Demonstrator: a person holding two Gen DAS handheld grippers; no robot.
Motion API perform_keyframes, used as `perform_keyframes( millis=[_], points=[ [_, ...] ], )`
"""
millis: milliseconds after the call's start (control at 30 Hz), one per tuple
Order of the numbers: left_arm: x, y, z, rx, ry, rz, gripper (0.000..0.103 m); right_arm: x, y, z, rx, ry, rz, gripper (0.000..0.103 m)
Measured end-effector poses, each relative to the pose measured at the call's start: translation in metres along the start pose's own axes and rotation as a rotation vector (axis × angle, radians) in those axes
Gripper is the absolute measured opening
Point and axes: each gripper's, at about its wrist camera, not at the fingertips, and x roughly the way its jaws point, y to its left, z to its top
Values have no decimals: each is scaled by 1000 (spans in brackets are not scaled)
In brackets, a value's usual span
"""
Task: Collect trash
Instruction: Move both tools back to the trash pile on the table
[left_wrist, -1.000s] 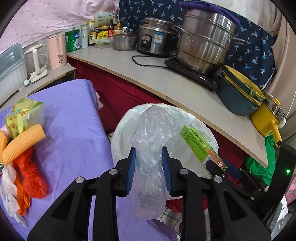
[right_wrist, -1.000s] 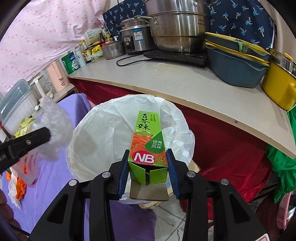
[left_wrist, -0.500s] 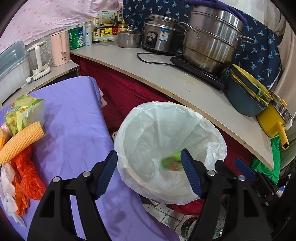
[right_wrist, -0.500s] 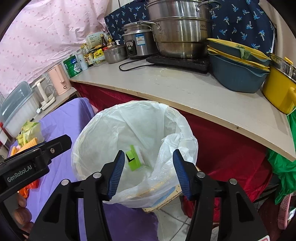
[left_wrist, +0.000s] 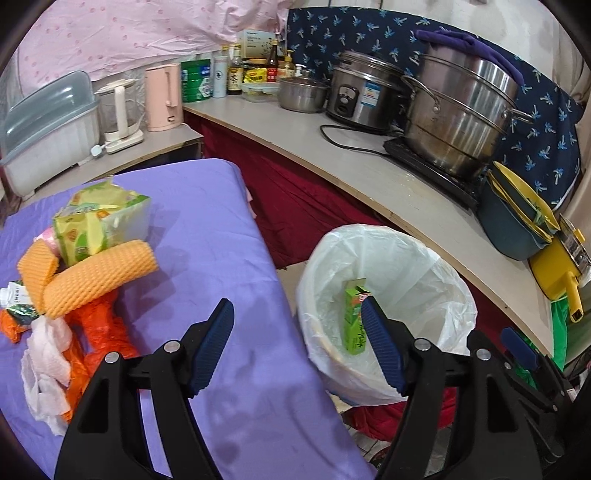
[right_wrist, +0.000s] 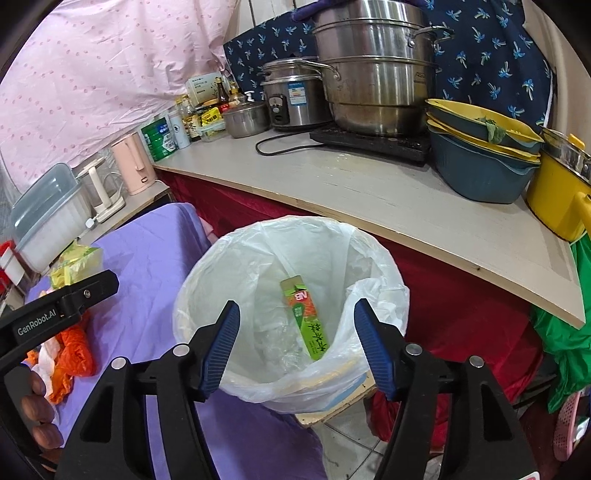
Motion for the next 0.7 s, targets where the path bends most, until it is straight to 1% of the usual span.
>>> perform_keyframes(
  millis=[133, 400, 500, 700],
  points=[
    [-15, 21, -5, -27, -19, 37, 69, -6, 20, -2, -31, -4, 25, 64],
    [-45, 72, -19, -84, -43, 144, 70, -16, 65, -12, -93, 1, 89, 64],
    [-53, 98, -25, -129, -36, 173, 75, -18, 84, -17, -116, 9, 119, 64],
    [-67, 150, -42, -215, -19, 242, 76, -20, 126, -33, -172, 37, 175, 64]
  ],
)
